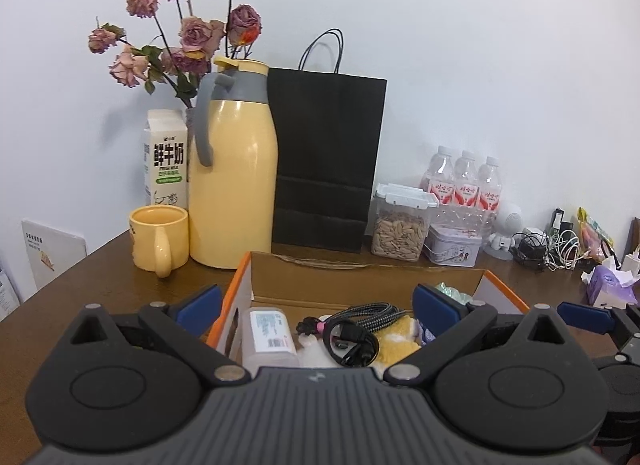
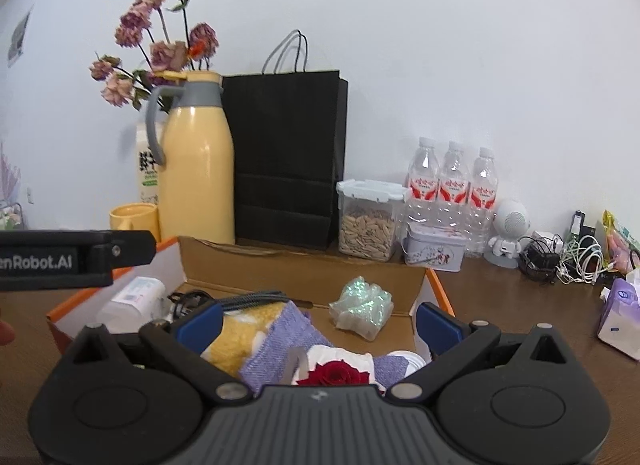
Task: Organize objects
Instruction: 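Move both tools back over the white caps beside the box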
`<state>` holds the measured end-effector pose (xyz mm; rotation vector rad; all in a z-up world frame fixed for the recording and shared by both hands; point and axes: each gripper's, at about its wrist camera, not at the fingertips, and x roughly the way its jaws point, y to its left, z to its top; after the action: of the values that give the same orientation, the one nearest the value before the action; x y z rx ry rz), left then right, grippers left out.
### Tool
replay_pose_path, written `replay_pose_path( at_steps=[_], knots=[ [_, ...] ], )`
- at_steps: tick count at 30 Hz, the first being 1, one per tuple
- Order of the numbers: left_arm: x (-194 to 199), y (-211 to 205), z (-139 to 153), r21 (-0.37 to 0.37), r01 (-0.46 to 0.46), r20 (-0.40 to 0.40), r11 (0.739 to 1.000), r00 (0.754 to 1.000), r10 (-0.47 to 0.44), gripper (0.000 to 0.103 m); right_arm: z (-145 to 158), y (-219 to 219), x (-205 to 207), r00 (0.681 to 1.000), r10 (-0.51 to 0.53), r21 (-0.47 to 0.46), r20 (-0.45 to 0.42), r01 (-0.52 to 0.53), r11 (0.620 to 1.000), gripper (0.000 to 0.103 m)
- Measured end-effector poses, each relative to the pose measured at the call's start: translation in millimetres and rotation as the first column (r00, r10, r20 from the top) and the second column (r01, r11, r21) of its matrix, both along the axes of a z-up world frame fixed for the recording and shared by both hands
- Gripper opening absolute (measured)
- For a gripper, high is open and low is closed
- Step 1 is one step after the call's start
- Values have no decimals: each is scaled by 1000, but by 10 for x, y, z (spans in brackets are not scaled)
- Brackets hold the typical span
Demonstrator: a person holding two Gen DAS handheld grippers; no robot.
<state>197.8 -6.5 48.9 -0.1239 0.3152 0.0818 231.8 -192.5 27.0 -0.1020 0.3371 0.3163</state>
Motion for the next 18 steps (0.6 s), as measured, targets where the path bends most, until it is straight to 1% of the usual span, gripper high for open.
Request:
replay_pose_path(
  at_steps=[4, 8, 18],
  knots=[
    [-122, 9, 30, -4, -2, -7, 1000, 1000, 2, 103, 52, 9, -142, 1000, 12, -13, 7, -12, 1000, 103],
    [-268, 14, 63, 8, -3, -10, 1000, 1000, 3, 103, 72, -14, -294, 1000, 19, -16, 3, -19, 1000, 103],
    [-577, 78, 56, 28, -11, -38, 1000, 999, 12, 103, 20, -67, -653, 999, 26, -47, -32, -28, 999, 103]
  ],
)
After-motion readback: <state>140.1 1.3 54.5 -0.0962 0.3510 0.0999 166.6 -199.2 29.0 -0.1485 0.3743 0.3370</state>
